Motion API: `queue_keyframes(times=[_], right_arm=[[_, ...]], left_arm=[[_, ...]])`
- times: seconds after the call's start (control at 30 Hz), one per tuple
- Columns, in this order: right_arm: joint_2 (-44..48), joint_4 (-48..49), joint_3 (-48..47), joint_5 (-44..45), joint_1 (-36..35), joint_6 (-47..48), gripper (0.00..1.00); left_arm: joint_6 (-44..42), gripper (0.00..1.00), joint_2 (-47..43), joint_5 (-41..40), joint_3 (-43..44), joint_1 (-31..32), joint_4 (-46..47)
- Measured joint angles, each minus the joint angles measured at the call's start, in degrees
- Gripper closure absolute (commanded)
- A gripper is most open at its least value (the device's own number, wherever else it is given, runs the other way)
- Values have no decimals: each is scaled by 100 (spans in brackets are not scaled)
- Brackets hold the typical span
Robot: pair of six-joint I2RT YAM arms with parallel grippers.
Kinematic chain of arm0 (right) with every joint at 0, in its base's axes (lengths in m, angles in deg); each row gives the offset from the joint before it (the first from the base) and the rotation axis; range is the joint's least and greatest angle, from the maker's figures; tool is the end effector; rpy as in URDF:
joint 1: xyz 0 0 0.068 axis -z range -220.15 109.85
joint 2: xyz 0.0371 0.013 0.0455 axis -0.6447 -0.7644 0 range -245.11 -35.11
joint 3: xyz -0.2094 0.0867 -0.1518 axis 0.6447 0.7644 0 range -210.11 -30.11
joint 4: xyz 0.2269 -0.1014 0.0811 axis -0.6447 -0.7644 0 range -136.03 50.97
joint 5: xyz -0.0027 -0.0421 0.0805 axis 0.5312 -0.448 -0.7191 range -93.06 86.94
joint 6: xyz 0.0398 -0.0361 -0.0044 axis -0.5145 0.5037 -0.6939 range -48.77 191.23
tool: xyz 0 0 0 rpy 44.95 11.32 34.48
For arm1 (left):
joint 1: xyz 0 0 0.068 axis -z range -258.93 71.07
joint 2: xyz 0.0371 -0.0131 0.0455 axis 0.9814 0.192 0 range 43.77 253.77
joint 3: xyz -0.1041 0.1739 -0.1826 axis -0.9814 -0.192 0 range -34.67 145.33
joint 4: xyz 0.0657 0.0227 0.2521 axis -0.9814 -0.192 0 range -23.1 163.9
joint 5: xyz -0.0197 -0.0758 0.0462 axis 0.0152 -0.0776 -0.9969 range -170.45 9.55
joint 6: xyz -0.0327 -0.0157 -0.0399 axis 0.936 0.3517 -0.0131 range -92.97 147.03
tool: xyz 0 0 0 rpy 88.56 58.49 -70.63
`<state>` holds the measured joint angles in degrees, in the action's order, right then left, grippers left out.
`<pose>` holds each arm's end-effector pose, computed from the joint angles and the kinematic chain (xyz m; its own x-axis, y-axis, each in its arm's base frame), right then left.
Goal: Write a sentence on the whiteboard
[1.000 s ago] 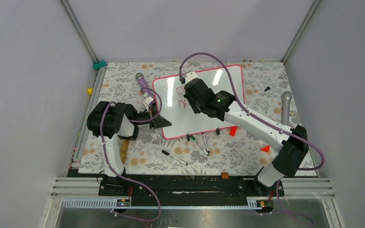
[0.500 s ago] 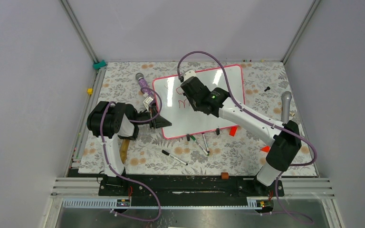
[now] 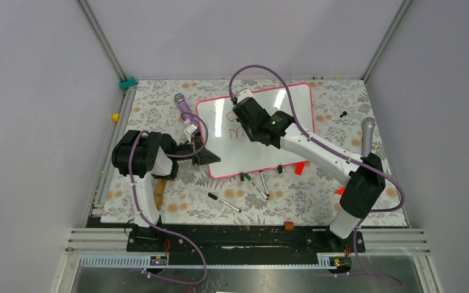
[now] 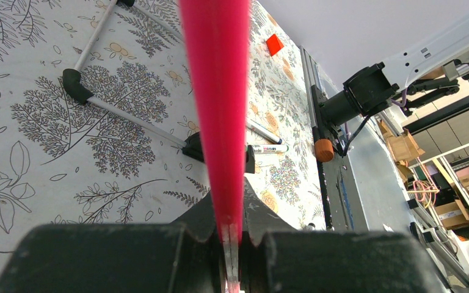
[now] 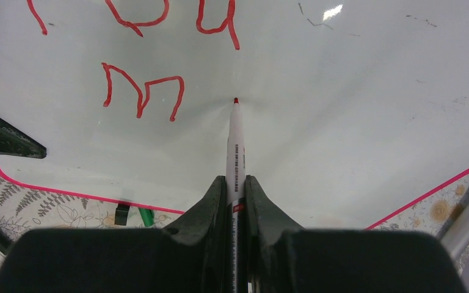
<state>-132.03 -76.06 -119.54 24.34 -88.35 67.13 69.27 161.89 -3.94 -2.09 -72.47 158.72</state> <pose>0.2640 0.2707 0.3290 -0.4978 -0.4617 -0.7342 -0.4088 0.8715 -0.2709 0.2998 -0.0687 0.1056 -0.6764 -0.0812 -0.7320 0.7262 0.0917 -0.6813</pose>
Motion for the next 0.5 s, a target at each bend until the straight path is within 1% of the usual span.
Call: queue_keyframes(times=[0.5], right_arm=[[-109,2,-170,-151,2,26,100]], left_arm=[[0,100,0,2,0,0,0]])
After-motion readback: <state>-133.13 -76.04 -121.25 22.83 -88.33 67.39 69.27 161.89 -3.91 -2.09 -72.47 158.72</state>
